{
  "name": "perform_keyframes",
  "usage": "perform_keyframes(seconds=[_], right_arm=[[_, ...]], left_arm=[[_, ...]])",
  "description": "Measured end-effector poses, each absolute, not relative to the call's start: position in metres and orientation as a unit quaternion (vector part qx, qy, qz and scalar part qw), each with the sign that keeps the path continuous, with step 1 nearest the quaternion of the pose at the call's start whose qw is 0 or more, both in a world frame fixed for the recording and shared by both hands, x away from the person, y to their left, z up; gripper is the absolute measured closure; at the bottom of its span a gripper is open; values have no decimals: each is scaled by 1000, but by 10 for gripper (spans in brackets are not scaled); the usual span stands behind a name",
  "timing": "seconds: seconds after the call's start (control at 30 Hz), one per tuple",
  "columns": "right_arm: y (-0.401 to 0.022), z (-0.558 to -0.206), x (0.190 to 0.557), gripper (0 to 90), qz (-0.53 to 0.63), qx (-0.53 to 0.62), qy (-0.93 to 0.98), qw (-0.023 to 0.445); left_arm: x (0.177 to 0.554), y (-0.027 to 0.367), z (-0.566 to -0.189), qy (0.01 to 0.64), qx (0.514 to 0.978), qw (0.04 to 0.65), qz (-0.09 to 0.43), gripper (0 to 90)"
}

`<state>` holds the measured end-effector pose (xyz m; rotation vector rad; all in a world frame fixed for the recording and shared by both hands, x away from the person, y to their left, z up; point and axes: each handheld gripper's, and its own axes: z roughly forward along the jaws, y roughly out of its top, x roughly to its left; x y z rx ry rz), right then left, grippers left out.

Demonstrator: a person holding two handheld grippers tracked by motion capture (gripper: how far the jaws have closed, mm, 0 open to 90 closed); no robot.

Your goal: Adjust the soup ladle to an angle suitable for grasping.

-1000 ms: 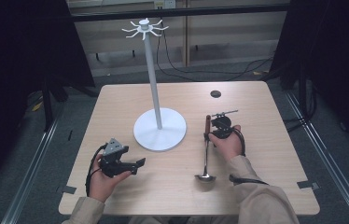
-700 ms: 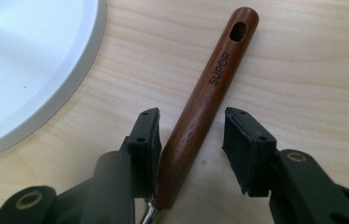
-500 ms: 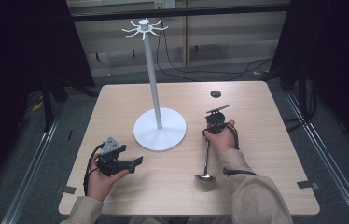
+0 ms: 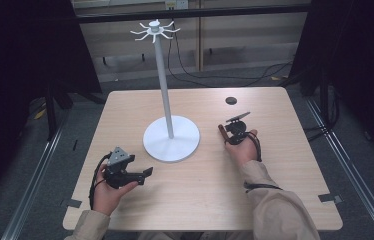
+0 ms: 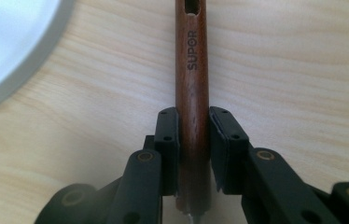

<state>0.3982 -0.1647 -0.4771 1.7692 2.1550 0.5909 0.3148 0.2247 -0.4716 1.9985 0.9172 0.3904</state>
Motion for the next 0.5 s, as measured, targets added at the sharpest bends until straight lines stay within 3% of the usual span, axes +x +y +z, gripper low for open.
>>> perform_keyframes(seconds=[0.13, 0.5], right_arm=[[-173, -464, 391, 744, 254, 604, 742, 143], [-198, -414, 361, 745, 410, 561, 692, 197]], left_arm=[[314, 222, -471, 369, 804, 439, 158, 138], [314, 215, -471, 361, 808, 438, 156, 138]])
